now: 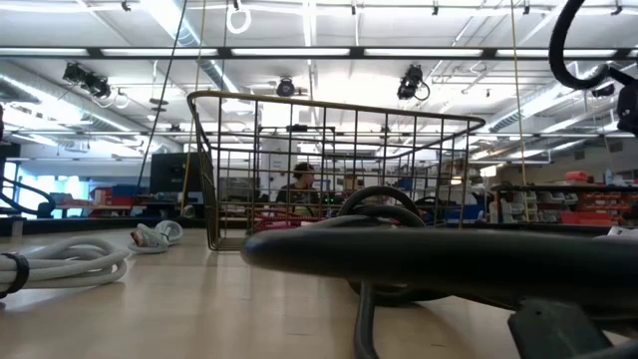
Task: Pick and place USB-C Cables
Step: Put the dark blue USB cable into the gold wire basket
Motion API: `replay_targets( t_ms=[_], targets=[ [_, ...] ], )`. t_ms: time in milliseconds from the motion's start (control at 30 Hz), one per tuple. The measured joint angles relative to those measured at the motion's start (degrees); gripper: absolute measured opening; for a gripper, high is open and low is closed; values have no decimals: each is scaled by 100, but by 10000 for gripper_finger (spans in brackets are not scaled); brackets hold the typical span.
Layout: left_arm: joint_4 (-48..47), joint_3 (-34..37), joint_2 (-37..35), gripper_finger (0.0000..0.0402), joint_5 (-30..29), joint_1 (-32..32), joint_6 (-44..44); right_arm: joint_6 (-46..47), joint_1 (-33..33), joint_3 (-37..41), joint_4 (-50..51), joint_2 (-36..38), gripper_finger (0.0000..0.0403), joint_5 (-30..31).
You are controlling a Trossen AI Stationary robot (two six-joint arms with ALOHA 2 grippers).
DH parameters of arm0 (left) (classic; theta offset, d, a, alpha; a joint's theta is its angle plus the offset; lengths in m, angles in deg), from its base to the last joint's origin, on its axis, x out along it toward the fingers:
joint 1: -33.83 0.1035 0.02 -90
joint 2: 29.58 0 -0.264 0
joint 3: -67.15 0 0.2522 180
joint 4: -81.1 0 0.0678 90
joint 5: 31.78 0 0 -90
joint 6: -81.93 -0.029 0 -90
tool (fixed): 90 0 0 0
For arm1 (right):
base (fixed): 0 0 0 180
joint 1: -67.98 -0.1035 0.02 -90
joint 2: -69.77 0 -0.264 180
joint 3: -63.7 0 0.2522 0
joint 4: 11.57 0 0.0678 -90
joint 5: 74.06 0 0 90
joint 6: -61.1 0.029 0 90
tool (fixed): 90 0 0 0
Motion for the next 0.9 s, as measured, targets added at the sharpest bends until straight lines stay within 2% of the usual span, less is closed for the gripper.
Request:
replay_targets(
  t_ms=[100,233,367,467,667,900],
  targets=[
    [0,0,0,130,0,0,0,-226,21,-280,-37,-8,8,309],
    [0,0,0,130,0,1,1,-778,171,-886,-48,61,8,1276],
    [0,0,-2,130,2,0,-2,-1862,435,-1545,8,214,8,2193],
    [0,0,-2,130,2,2,-2,-2994,717,-2048,34,372,8,2599],
    [0,0,-2,130,2,2,-2,-5466,1324,-3055,103,620,8,2713],
    [0,0,-2,130,4,1,-4,-8069,2157,-4011,382,884,8,2100]
  ],
)
